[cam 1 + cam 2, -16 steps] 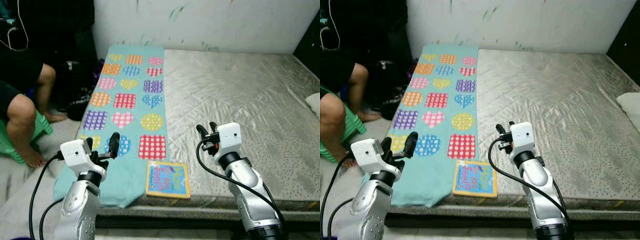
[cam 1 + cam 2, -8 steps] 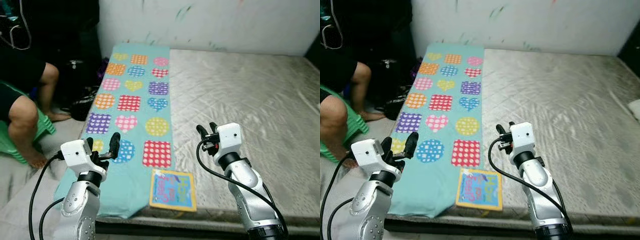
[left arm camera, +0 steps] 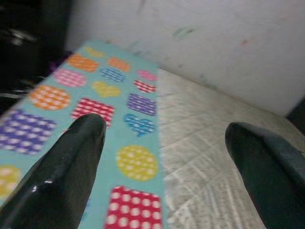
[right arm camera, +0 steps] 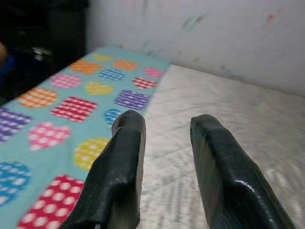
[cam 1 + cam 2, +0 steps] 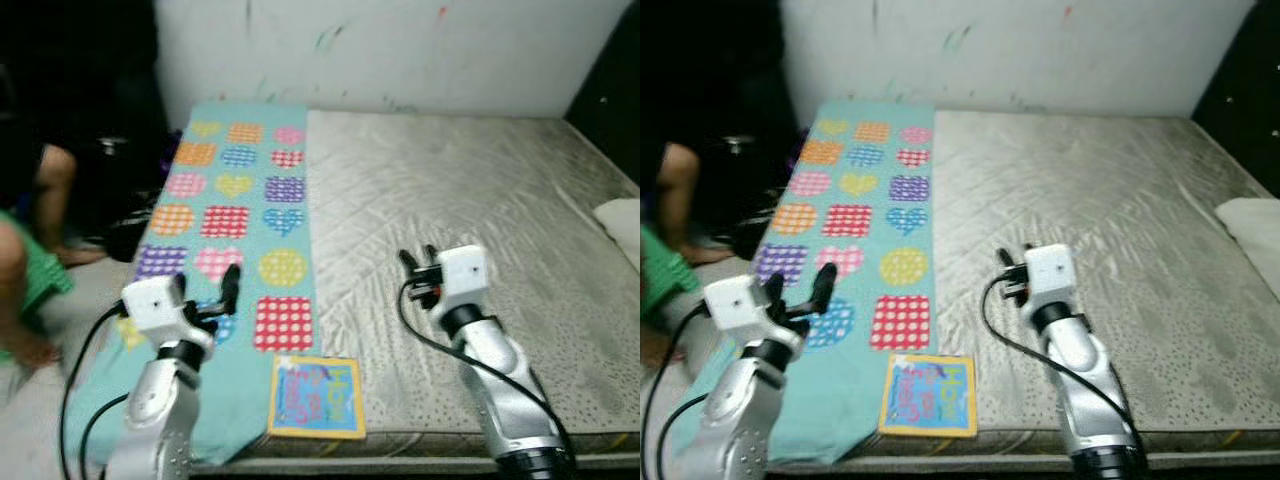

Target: Clean up the room

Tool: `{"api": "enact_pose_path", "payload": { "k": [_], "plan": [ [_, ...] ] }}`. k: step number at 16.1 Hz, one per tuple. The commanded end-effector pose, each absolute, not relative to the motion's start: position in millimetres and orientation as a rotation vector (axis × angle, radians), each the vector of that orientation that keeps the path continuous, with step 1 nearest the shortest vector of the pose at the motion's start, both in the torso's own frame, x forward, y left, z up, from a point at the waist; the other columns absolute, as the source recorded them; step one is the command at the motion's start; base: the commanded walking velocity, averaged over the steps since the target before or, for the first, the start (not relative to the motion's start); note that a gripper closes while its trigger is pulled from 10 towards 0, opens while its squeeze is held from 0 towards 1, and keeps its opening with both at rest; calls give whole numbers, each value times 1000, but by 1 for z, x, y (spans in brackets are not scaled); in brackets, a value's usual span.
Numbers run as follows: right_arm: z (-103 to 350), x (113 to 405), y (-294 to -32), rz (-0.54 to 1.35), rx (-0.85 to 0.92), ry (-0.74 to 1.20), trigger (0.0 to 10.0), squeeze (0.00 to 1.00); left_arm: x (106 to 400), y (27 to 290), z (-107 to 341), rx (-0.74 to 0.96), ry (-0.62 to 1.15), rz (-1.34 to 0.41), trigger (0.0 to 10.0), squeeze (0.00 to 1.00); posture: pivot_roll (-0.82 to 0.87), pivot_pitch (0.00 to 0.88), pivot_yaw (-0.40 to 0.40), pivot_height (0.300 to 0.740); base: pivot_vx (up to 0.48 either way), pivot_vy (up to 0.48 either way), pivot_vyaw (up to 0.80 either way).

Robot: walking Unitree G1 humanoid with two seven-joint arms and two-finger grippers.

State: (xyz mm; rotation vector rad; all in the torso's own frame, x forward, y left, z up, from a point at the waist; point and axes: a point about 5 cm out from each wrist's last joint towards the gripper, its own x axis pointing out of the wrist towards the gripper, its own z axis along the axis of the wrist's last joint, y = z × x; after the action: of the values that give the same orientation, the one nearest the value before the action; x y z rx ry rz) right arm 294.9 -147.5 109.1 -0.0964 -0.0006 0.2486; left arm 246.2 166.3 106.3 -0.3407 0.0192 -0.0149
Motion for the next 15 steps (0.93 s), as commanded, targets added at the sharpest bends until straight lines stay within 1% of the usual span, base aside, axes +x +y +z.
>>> {"api": "enact_pose_path", "payload": {
  "k": [1,6,7,11,15],
  "plan": [
    [114,296,-151,234,-97,-20,10000,0,247,165,106,-338,26,-18,10000,0,-138,26,-35,740,0,0,0],
    [117,299,-151,227,-80,-21,10000,0,247,164,106,-341,30,-8,10000,0,-137,26,-40,740,0,0,0],
    [116,300,-151,228,-79,-17,10000,0,247,165,105,-341,31,-6,10000,0,-137,26,-40,740,0,0,-431],
    [116,300,-151,230,-78,-18,10000,0,247,165,105,-341,32,-5,10000,0,-138,27,-41,740,0,0,-800],
    [118,300,-151,229,-81,-28,10000,0,248,166,103,-328,45,5,10000,0,-140,29,-39,740,0,0,0]
  ]
}}
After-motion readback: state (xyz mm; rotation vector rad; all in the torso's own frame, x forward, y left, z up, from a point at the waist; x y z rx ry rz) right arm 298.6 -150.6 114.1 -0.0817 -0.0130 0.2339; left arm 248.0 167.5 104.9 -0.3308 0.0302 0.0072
